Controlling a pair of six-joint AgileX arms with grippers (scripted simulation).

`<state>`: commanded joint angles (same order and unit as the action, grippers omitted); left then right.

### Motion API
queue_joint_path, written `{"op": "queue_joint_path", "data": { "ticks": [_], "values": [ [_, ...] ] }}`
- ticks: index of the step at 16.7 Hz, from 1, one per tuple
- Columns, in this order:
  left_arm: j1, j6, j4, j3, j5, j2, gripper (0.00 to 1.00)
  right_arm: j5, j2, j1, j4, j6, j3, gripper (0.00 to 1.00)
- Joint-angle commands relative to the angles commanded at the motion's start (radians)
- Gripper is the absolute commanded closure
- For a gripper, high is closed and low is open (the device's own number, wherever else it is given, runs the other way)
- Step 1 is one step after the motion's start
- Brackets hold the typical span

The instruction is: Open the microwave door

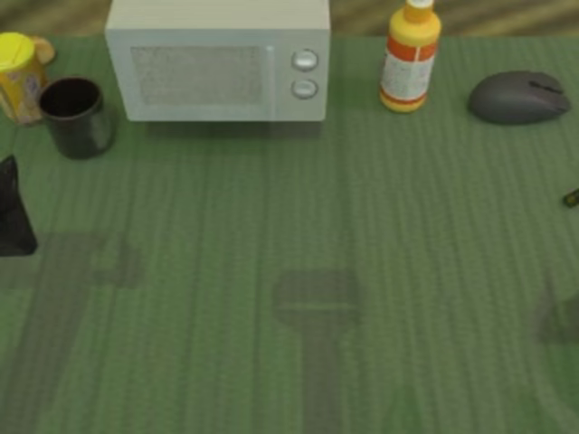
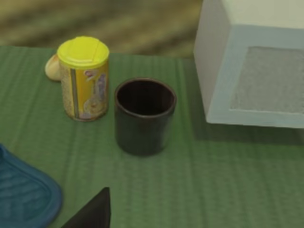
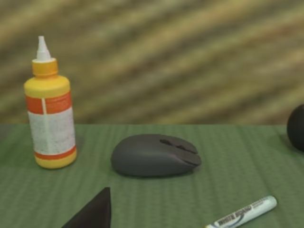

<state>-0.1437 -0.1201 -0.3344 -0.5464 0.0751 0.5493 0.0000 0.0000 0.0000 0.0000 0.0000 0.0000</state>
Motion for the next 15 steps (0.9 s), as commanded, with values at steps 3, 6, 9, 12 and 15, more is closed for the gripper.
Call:
{"op": "queue_joint_path", "data": {
  "ticks": [3,6,9,12,15],
  "values": [
    [-0.075,-0.07,-0.162,-0.337,0.037,0.312,0.0,0.0,0.0,0.0,0.0,0.0,0.0,0.0],
    [-0.153,-0.145,-0.323,-0.712,0.073,0.636,0.0,0.0,0.0,0.0,0.0,0.0,0.0,0.0],
    [-0.229,-0.218,-0.478,-1.07,0.108,0.934,0.0,0.0,0.0,0.0,0.0,0.0,0.0,0.0],
    [-0.298,-0.282,-0.624,-1.372,0.14,1.202,0.0,0.0,0.0,0.0,0.0,0.0,0.0,0.0],
    [-0.357,-0.334,-0.757,-1.612,0.169,1.435,0.0,0.0,0.0,0.0,0.0,0.0,0.0,0.0]
  ]
}}
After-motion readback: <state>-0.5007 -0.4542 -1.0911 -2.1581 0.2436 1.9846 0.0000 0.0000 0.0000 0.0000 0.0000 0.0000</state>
